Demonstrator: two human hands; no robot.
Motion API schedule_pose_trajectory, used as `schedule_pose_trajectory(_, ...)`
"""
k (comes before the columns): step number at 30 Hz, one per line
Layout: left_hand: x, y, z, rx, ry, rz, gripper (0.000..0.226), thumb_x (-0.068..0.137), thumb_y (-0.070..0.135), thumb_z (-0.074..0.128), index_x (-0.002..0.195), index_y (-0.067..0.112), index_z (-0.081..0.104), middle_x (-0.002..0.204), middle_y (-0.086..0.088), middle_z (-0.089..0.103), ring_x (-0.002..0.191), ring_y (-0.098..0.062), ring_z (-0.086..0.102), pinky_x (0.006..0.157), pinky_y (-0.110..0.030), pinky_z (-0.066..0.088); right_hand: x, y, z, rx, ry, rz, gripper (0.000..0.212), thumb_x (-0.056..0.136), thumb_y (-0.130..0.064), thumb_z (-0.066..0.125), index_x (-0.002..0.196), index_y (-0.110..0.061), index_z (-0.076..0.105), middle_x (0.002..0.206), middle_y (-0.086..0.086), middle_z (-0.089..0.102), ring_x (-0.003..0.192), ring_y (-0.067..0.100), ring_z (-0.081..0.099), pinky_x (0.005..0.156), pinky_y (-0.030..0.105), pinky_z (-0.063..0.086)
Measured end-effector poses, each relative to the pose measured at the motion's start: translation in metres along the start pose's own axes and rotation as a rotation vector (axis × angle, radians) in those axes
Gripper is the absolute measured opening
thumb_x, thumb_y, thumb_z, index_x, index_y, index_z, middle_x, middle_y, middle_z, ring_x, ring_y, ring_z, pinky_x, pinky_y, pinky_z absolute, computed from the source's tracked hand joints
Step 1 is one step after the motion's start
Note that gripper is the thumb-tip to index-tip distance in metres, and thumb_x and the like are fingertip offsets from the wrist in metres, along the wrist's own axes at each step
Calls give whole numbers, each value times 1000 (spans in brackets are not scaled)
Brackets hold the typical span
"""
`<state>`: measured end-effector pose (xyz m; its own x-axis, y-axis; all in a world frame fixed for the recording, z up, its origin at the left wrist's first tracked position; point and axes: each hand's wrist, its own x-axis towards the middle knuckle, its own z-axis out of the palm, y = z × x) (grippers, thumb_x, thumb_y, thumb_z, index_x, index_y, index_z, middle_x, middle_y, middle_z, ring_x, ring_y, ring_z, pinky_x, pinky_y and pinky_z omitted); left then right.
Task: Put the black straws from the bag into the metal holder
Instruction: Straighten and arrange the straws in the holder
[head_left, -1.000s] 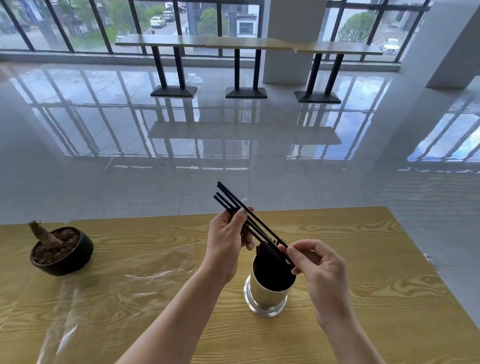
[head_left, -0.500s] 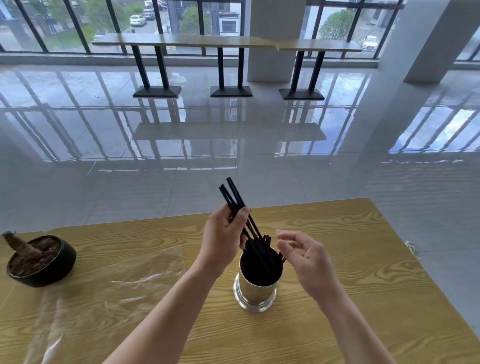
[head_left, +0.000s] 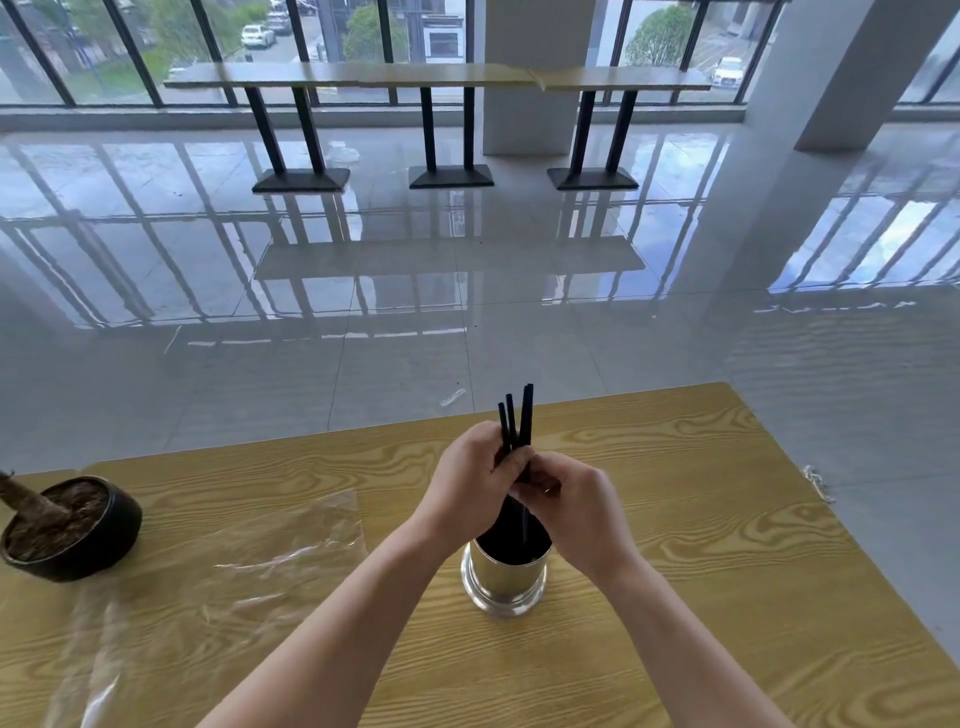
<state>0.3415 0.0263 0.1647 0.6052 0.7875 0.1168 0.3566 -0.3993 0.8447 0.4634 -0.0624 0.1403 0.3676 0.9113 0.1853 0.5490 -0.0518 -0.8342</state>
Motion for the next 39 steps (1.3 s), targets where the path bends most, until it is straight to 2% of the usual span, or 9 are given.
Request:
schedule_pose_trajectory(4, -2, -12, 5, 73, -35, -47, 9, 92, 19, 65, 87, 12, 66, 83, 1, 68, 78, -16, 63, 71, -32, 51, -2, 12, 12, -31, 2, 48, 10, 84, -19, 79, 87, -28, 76, 74, -21, 73, 72, -1, 70, 61, 10, 48)
schedule_pose_trajectory(9, -3, -22, 9, 126, -61, -109, 15, 91, 21, 64, 77, 23, 61, 75, 10, 66, 71, -4, 60, 60, -18, 39, -6, 10, 23, -284, -22, 22, 10, 87, -14, 71, 91, -22, 74, 81, -11, 74, 72, 6, 67, 66, 26, 54)
schedule_pose_trajectory(11, -4, -24, 9, 136, -45, -122, 17, 92, 21, 62, 75, 24, 59, 73, 11, 64, 68, -3, 59, 58, -17, 37, -6, 6, 20, -290, -20, -1, 15, 87, -13, 69, 95, -25, 74, 84, -13, 73, 76, 4, 66, 68, 22, 53)
schedule_pose_trajectory(15, -6, -28, 8, 191, -70, -116, 18, 92, 21, 62, 75, 27, 58, 78, 9, 65, 73, -8, 59, 62, -23, 43, -11, 4, 6, -263, 114, -33, 22, 83, -10, 76, 103, -20, 74, 94, -11, 72, 78, 4, 65, 72, 21, 55)
schedule_pose_trajectory(20, -13, -33, 18, 257, -46, -102, 28, 90, 22, 62, 69, 37, 50, 82, 7, 58, 78, -15, 56, 66, -25, 42, -23, 25, -5, -272, 179, 166, 32, 82, -23, 81, 112, -18, 72, 95, -7, 60, 66, 5, 58, 65, 18, 50)
schedule_pose_trajectory(23, -14, -32, 22, 273, -6, -84, 6, 89, 26, 64, 94, 29, 65, 92, 8, 58, 83, -15, 57, 71, -25, 45, -30, 29, -1, -263, 133, 189, 40, 82, -29, 81, 119, -20, 69, 97, -7, 58, 68, 4, 59, 66, 18, 51)
schedule_pose_trajectory(26, -17, -34, 23, 255, 82, -72, 32, 88, 27, 69, 119, 24, 65, 97, 10, 58, 81, -8, 55, 73, -21, 42, -30, 29, 0, -221, 119, 174, 45, 79, -30, 84, 120, -21, 68, 100, -10, 60, 75, 3, 62, 70, 21, 55)
schedule_pose_trajectory(33, -31, -43, 12, 173, 212, -124, 43, 82, 19, 78, 123, 21, 64, 96, 6, 58, 70, -7, 57, 70, -19, 47, -21, 29, 4, -112, 134, 195, 47, 77, -7, 85, 120, -18, 69, 99, -13, 66, 84, -1, 66, 72, 9, 53)
schedule_pose_trajectory(39, -41, -52, 17, 13, 241, -254, 43, 79, 22, 83, 119, 24, 66, 86, 8, 63, 73, -6, 61, 68, -16, 48, -10, 27, 6, -166, 268, 148, 42, 77, -6, 84, 116, -12, 69, 97, 0, 62, 79, 6, 61, 74, 25, 58)
